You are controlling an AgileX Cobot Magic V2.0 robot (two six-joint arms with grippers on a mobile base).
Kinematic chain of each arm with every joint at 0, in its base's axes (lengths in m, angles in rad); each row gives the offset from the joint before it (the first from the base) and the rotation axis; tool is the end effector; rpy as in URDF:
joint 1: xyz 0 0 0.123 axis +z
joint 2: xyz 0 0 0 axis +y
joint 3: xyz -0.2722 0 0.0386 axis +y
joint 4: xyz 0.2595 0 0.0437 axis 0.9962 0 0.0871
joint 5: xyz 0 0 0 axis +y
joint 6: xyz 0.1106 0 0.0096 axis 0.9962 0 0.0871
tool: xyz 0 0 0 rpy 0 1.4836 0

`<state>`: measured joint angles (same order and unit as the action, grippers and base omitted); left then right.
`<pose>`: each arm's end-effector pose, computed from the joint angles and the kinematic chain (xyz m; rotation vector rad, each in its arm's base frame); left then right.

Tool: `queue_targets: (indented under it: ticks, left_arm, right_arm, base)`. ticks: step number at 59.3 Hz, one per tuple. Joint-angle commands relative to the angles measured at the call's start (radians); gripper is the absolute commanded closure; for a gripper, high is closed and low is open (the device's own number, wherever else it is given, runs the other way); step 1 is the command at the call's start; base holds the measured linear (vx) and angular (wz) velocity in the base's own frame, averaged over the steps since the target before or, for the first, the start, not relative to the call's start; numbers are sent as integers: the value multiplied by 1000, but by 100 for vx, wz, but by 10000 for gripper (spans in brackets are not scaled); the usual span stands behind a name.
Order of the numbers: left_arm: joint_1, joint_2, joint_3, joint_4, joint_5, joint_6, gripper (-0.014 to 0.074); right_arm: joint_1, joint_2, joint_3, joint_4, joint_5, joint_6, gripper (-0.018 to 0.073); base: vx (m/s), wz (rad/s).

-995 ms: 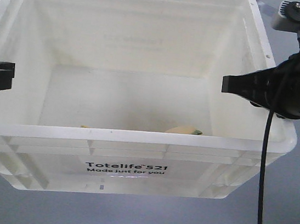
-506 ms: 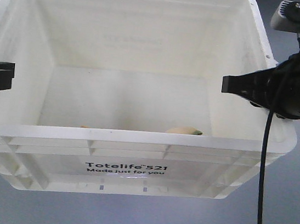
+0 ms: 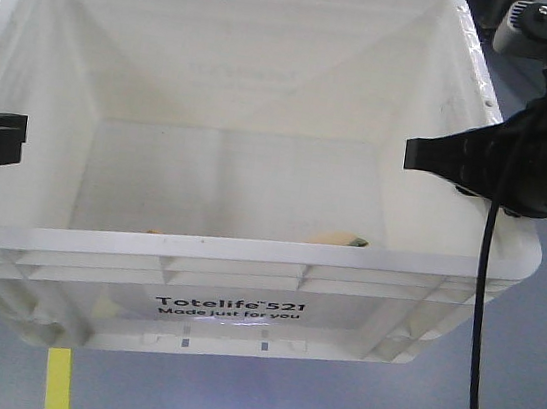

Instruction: Place moving items into box and shelve

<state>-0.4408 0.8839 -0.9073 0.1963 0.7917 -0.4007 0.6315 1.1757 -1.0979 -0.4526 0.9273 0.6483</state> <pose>0.1890 -0.0721 0.3393 0.1252 2.2407 -0.2257 0.2330 0.1223 0.3332 -0.1590 2.3607 0.0399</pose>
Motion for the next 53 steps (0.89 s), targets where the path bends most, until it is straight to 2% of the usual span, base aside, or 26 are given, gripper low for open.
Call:
queue_targets:
  ticks: [1,18,53]
  left_arm:
    - [-14,-24,-50,-8,-193,22,582]
    - [-14,-24,-50,-8,-193,22,582]
    - [-14,-24,-50,-8,-193,22,582]
  right_arm:
    - [-1,-26,-38,-74,-123,-10,461]
    - [-1,-26,-38,-74,-123,-10,461]
    - [-1,-26,-38,-74,-123,-10,461]
  base:
    - [-6,46]
    - [-3,37]
    - [4,19]
